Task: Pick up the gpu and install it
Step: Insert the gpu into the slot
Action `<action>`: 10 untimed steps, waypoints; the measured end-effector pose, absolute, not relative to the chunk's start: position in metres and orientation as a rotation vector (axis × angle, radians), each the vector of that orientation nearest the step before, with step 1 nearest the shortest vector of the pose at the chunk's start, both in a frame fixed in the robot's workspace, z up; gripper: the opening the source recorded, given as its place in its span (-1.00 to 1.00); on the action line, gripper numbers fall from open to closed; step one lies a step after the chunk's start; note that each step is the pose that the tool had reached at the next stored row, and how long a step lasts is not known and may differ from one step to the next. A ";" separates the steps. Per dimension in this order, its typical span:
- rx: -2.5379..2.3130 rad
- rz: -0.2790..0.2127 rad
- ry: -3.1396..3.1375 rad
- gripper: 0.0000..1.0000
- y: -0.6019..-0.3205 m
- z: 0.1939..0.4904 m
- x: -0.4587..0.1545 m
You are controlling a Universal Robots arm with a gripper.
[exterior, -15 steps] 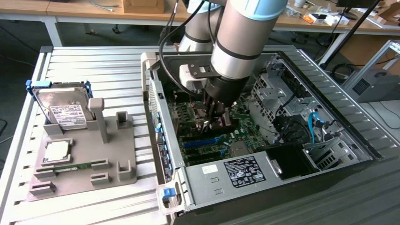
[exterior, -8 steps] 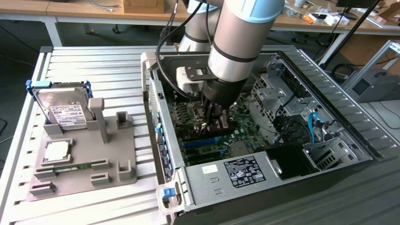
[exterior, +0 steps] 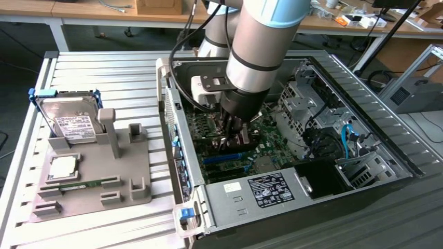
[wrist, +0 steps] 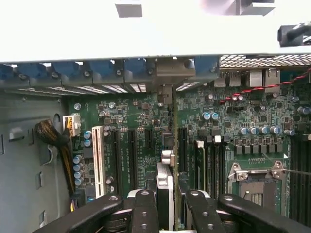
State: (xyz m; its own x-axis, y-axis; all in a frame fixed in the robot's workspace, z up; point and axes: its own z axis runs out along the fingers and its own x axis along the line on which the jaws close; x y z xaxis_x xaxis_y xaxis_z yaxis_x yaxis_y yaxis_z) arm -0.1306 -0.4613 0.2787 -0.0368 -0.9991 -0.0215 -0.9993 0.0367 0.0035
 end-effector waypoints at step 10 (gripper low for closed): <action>-2.166 0.027 2.258 -0.46 -0.464 0.276 -0.131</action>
State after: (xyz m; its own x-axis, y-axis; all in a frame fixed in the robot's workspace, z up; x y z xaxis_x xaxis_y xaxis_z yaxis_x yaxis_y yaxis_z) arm -0.1312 -0.4644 0.2762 -0.0413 -0.9989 -0.0212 -0.9991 0.0412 0.0037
